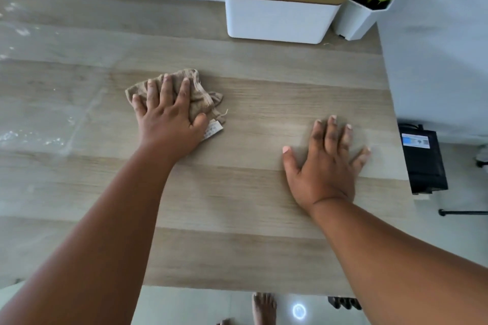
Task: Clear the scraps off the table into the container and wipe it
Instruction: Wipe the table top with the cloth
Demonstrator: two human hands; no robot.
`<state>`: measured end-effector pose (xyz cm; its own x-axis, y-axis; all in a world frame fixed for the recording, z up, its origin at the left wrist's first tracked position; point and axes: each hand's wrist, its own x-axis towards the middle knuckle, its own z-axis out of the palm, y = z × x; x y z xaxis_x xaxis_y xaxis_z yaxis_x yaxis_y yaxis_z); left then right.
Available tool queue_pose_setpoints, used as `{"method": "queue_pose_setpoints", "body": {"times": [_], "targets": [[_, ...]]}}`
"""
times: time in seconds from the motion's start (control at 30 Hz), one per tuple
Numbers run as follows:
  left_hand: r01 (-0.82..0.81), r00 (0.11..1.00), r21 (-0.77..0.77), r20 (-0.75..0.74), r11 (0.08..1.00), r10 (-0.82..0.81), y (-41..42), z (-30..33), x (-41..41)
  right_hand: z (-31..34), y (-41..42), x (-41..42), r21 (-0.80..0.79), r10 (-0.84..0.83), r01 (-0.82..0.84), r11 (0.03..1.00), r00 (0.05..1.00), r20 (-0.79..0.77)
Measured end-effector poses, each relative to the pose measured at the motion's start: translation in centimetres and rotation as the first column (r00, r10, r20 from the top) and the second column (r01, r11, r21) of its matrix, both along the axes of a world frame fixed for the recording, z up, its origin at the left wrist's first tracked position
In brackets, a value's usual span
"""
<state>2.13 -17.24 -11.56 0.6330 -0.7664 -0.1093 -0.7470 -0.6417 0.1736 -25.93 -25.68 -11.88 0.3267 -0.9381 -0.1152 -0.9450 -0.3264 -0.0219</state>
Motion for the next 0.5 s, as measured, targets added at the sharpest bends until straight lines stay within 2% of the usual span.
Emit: {"method": "queue_pose_setpoints", "body": {"times": [0.17, 0.5], "targets": [[0.022, 1.000, 0.004, 0.004, 1.000, -0.022, -2.3, 0.0, 0.2, -0.3, -0.8, 0.3, 0.005, -0.006, 0.006, 1.000, 1.000, 0.026], [0.115, 0.992, 0.083, -0.068, 0.990, -0.110, 1.4, 1.2, -4.5, 0.6, -1.9, 1.0, 0.074, 0.005, -0.009, 0.997, 0.998, 0.057]]}}
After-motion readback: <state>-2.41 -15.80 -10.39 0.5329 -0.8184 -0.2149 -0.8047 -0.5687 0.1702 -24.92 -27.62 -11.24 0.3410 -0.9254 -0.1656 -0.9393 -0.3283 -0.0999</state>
